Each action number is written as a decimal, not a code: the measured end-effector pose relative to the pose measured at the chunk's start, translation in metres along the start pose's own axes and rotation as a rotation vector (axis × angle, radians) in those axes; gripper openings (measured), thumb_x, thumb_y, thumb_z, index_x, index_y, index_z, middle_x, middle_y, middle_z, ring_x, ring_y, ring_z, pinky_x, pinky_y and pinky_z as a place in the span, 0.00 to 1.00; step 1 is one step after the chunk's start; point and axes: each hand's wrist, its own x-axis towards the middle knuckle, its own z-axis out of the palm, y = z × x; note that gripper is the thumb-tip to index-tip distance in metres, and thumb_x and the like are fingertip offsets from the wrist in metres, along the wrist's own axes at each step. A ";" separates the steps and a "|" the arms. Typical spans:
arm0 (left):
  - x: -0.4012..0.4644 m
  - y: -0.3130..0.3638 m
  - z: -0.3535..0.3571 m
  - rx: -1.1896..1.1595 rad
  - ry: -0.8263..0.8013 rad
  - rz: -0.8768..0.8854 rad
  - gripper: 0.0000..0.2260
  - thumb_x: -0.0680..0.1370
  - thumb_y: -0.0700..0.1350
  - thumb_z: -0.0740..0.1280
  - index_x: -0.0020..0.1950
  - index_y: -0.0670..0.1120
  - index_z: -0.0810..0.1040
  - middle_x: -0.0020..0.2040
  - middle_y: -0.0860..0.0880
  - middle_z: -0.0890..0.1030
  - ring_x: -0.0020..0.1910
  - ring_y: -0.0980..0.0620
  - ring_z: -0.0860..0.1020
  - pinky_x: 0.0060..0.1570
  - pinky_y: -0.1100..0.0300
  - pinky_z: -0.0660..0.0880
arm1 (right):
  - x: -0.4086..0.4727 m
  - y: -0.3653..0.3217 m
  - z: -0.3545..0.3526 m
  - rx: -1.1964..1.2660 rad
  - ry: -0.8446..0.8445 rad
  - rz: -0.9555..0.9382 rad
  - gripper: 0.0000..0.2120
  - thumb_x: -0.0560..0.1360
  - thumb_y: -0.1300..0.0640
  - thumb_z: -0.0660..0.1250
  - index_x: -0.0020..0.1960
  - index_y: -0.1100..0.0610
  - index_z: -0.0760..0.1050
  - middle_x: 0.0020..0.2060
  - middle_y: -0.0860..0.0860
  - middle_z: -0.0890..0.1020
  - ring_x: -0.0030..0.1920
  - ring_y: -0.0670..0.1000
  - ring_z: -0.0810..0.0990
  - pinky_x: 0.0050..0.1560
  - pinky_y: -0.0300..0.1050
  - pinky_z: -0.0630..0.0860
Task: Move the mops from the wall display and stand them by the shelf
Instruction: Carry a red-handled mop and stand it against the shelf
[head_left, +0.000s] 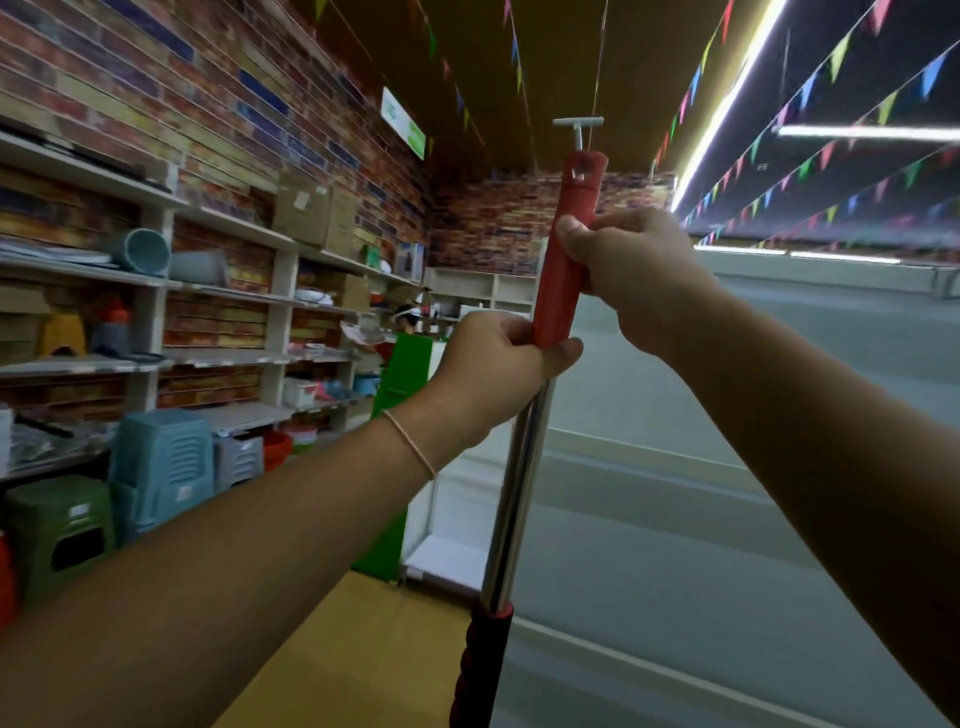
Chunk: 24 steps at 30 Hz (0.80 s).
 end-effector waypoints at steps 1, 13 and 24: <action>0.003 0.001 -0.002 -0.003 -0.003 0.010 0.07 0.74 0.45 0.73 0.47 0.41 0.83 0.49 0.36 0.83 0.45 0.44 0.79 0.54 0.52 0.76 | 0.003 -0.002 0.001 -0.001 0.007 0.002 0.09 0.77 0.53 0.69 0.40 0.55 0.76 0.42 0.54 0.83 0.48 0.54 0.83 0.54 0.51 0.81; 0.032 -0.021 -0.002 0.011 -0.007 0.026 0.08 0.74 0.47 0.72 0.46 0.42 0.83 0.33 0.43 0.76 0.31 0.49 0.71 0.37 0.57 0.70 | 0.024 0.009 0.011 -0.047 0.045 0.049 0.09 0.77 0.54 0.69 0.42 0.58 0.77 0.40 0.53 0.82 0.42 0.52 0.81 0.52 0.49 0.82; 0.048 -0.042 0.016 -0.036 -0.056 -0.002 0.11 0.75 0.46 0.71 0.45 0.38 0.81 0.33 0.42 0.73 0.31 0.48 0.69 0.35 0.56 0.70 | 0.039 0.031 0.009 -0.088 0.035 0.090 0.09 0.78 0.53 0.68 0.45 0.59 0.78 0.47 0.56 0.83 0.47 0.54 0.82 0.48 0.46 0.80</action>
